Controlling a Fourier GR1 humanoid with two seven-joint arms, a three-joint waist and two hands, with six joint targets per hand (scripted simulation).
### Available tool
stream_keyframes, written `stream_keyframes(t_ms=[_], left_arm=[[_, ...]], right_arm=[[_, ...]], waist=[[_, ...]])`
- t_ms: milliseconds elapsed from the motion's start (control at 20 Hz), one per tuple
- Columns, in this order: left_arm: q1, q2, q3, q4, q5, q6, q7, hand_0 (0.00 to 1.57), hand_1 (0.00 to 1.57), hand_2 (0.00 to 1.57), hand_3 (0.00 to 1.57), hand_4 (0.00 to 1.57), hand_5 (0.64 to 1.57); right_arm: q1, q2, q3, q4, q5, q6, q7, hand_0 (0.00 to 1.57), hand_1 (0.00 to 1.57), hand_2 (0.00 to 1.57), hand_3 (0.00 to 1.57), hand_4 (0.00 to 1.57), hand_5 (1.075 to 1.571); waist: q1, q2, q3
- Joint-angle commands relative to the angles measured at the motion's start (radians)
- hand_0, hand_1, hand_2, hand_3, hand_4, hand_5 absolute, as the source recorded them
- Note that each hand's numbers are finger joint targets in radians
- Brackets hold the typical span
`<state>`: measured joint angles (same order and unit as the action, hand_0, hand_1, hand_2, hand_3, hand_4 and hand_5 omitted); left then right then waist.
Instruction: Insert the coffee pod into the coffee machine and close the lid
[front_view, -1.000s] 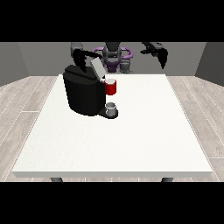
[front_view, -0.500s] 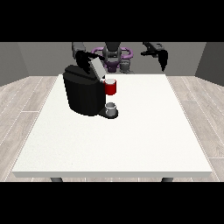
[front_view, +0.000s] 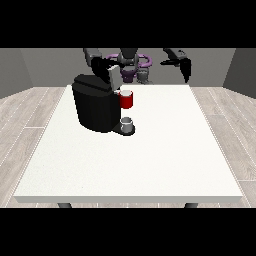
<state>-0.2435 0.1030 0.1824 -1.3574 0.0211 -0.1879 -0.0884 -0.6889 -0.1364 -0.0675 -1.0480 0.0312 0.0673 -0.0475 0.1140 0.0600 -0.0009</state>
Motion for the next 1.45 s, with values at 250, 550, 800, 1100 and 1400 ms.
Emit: stream_keyframes(t_ms=[250,550,800,1100,1400], left_arm=[[0.006,0.029,0.004,0.008,0.022,-0.017,0.001,0.0,0.0,0.0,0.0,0.18,1.571],[0.024,0.01,-0.021,0.036,-0.014,-0.002,-0.123,0.0,0.0,0.0,0.0,0.12,1.571],[-0.033,-0.023,-0.048,-0.009,0.0,0.032,-0.043,0.0,0.0,0.0,0.0,0.17,1.571],[-0.001,-0.011,-0.03,0.042,0.019,0.004,-0.105,0.0,0.0,0.0,0.0,0.19,1.571],[0.079,-0.018,-0.017,0.065,0.012,0.037,-0.083,0.0,0.0,0.0,0.0,0.19,1.571]], right_arm=[[-0.053,0.016,0.05,0.027,0.067,0.001,0.003,0.0,0.0,0.0,0.0,0.21,1.571],[-0.081,0.059,0.082,0.032,0.12,-0.043,0.002,0.0,0.0,0.0,0.0,0.11,1.571],[-0.131,0.084,0.059,0.043,0.091,-0.026,-0.01,0.0,0.0,0.0,0.0,0.13,1.571],[0.024,0.135,0.186,-0.046,0.012,-0.01,-0.12,0.0,0.0,0.0,0.0,0.35,1.571],[0.273,0.136,0.256,-0.137,-0.104,-0.09,-0.122,0.0,0.0,0.0,0.0,0.16,1.571]], waist=[[0.024,-0.013,0.0008],[0.006,0.0,0.0006],[0.005,-0.012,0.0008],[-0.027,-0.062,0.0009],[-0.096,-0.166,0.001]])
